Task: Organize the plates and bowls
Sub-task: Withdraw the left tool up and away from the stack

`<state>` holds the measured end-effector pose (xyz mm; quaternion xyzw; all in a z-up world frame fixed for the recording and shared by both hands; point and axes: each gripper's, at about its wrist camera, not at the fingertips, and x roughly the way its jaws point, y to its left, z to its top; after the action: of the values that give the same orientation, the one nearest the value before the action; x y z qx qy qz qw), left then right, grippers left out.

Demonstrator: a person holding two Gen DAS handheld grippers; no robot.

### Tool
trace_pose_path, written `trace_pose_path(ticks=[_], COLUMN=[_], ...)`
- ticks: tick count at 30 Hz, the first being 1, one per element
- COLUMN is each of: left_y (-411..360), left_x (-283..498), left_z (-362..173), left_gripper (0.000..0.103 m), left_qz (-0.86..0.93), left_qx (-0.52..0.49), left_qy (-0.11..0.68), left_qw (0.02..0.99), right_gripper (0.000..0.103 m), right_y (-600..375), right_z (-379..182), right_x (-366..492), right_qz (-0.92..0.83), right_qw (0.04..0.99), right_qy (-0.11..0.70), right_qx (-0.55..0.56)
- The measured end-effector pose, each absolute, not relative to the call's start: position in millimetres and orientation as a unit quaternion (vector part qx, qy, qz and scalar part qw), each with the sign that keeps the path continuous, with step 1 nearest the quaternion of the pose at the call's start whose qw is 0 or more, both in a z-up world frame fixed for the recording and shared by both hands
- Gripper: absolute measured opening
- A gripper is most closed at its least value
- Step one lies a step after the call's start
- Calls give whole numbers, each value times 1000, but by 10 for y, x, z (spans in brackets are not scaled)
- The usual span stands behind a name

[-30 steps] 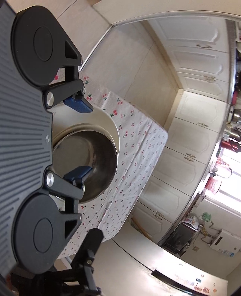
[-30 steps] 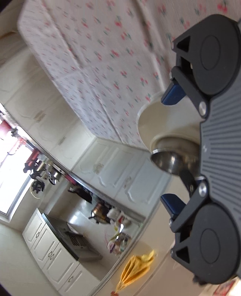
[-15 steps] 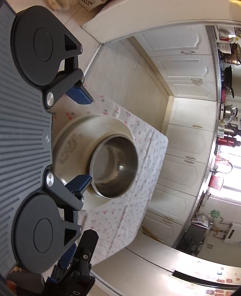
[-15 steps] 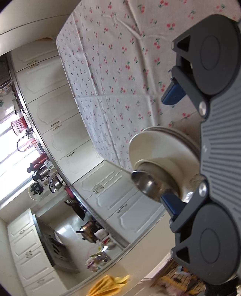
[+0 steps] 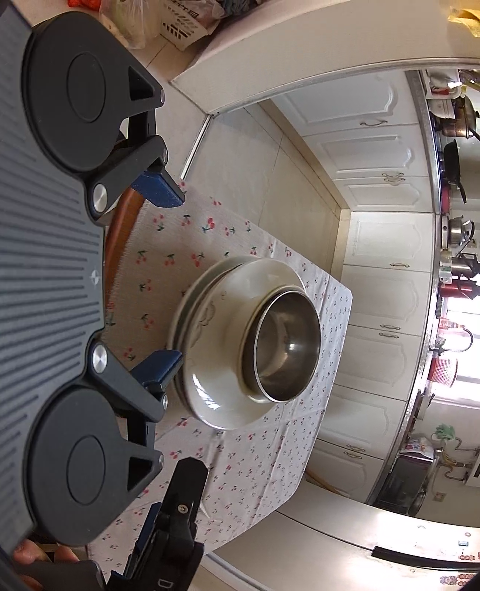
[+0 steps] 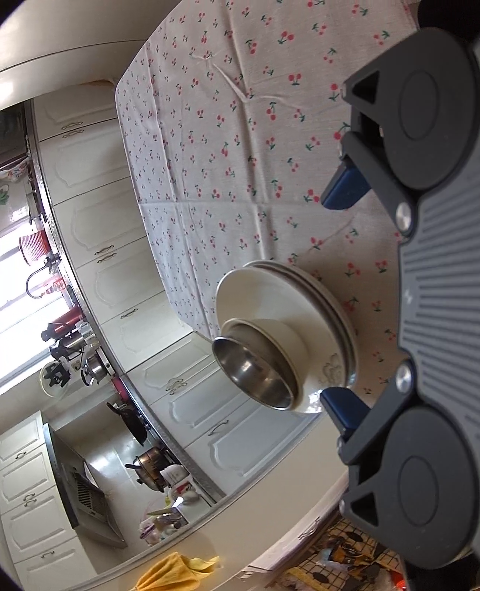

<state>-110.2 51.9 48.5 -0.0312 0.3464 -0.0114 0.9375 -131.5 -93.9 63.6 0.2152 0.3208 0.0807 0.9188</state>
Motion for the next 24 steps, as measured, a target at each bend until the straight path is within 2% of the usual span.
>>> trace_pose_path(ticks=[24], left_y=[410], left_x=[-1254], left_z=[454], left_gripper=[103], left_qz=[-2], left_qx=[-21], left_qy=[339], left_qw=[941], right_gripper=[101], right_y=[-906], right_z=[568], right_x=[-1509], right_qz=[76], right_qw=[924], right_qy=[318], right_qx=[197])
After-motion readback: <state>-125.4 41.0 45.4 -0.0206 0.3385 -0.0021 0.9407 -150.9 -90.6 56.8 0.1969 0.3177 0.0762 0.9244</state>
